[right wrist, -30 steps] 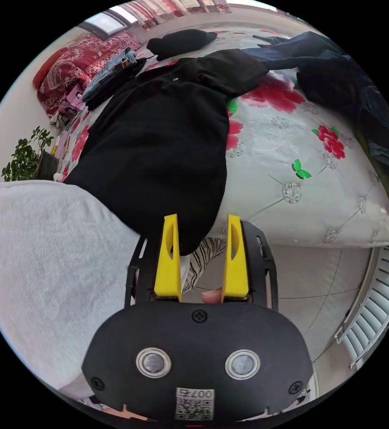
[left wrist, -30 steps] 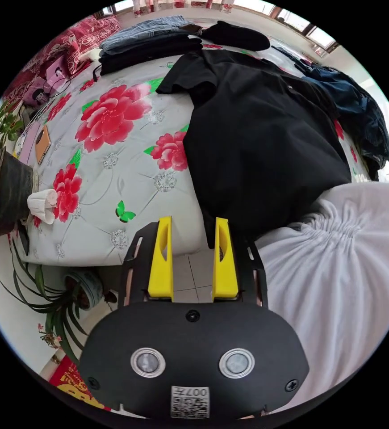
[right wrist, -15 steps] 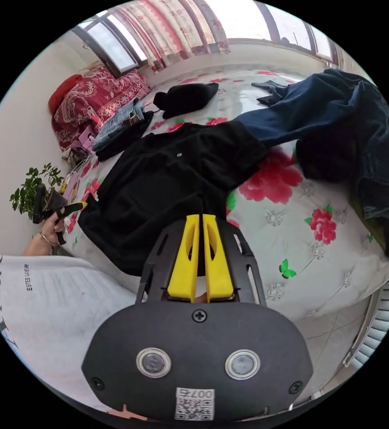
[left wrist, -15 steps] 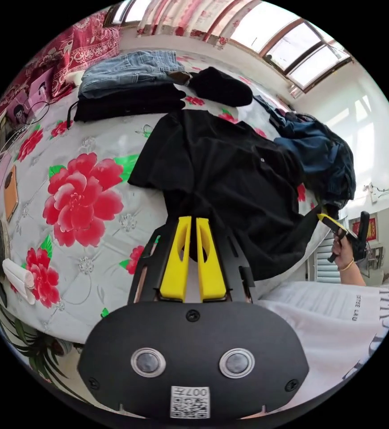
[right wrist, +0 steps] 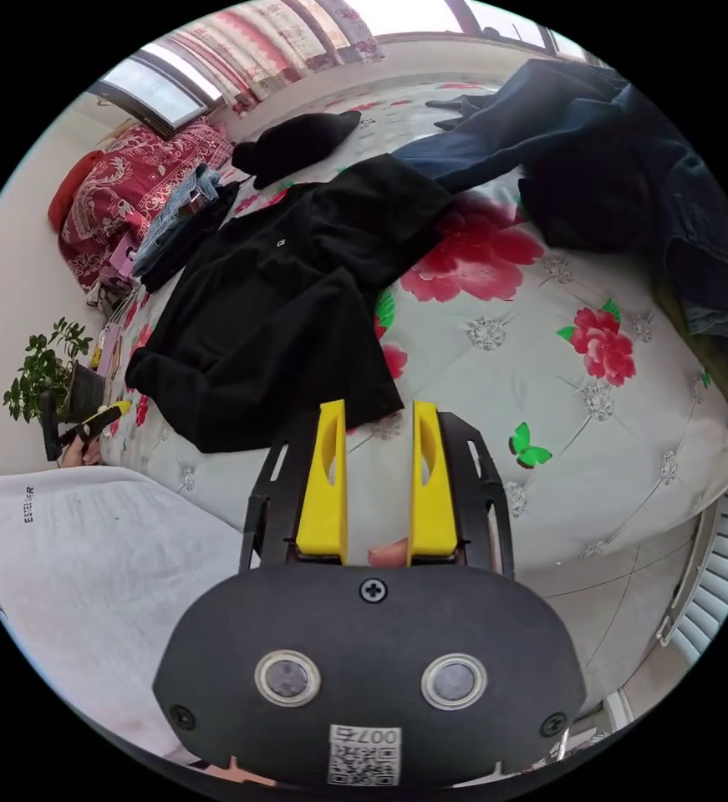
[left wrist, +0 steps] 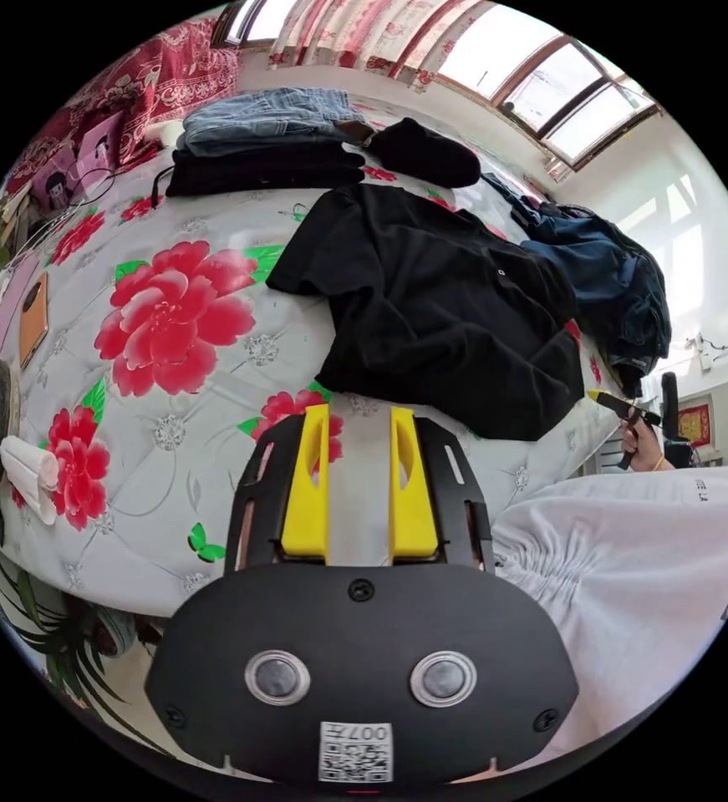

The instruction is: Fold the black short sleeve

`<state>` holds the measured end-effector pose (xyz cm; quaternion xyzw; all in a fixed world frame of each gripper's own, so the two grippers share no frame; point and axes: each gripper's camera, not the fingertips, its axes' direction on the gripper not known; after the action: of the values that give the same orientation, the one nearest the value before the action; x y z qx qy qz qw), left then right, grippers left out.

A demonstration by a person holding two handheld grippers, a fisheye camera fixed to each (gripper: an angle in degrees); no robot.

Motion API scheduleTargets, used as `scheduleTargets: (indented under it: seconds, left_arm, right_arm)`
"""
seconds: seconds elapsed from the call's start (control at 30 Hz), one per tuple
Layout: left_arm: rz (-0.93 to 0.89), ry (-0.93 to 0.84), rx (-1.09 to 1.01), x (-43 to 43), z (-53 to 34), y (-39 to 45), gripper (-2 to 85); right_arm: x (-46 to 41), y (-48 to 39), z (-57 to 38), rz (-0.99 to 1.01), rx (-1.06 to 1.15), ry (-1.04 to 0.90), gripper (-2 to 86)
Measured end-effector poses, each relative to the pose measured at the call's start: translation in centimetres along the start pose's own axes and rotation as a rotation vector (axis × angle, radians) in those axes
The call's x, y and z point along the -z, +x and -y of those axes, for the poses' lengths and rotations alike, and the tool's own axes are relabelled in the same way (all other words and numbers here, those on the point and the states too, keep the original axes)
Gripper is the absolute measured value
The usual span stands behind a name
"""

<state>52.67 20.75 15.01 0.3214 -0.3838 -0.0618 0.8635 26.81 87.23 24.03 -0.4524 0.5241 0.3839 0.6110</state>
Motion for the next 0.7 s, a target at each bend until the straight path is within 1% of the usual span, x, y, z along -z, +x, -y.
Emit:
scheduleTargets:
  seconds: [0.1,0.17,0.27,0.33,0.37,0.43,0.47,0.53,0.6,0.63,0.7]
  left_arm:
    - [0.01,0.027,-0.071,0.7,0.3,1.4,12.2]
    - [0.044,0.034,-0.057,1.3,1.0,1.5,12.1]
    - [0.098,0.021,-0.06,1.9,1.8,1.2,8.2]
    - [0.12,-0.018,-0.093,2.4,1.6,1.1,3.8]
    - [0.11,-0.022,-0.112,2.8,1.4,1.1,3.4]
    - [-0.005,-0.023,-0.159,5.2,0.0,0.8,2.3]
    - [-0.041,-0.024,-0.158,6.1,-0.4,0.5,2.1]
    - [-0.21,-0.023,-0.115,9.8,-2.5,-1.3,1.7]
    - [-0.311,-0.021,-0.062,12.6,-4.3,-3.2,1.5]
    - [-0.382,-0.034,-0.026,14.1,-5.3,-4.5,1.4]
    - [-0.466,-0.024,0.018,16.1,-6.6,-6.4,1.2]
  right_arm:
    - [-0.4,-1.3,0.8,-0.027,0.037,-0.054,5.7]
    - [-0.5,-2.2,1.3,-0.031,0.052,-0.09,4.6]
    - [0.6,-3.9,1.1,-0.075,0.087,-0.101,1.9]
    - [1.6,-4.3,0.8,-0.052,0.091,-0.113,1.0]
    - [2.6,-4.5,0.4,-0.025,0.095,-0.121,0.7]
    - [4.9,-4.6,-0.5,0.023,0.099,-0.114,0.3]
    - [7.1,-4.5,-1.3,0.078,0.105,-0.091,0.1]
    - [10.7,-4.2,-2.8,0.179,0.104,-0.052,0.0]
    - [15.6,-3.4,-5.0,0.307,0.083,0.005,-0.1]
    - [16.6,-3.2,-5.4,0.339,0.075,0.015,-0.1]
    - [20.1,-2.3,-6.6,0.445,0.034,0.067,-0.2]
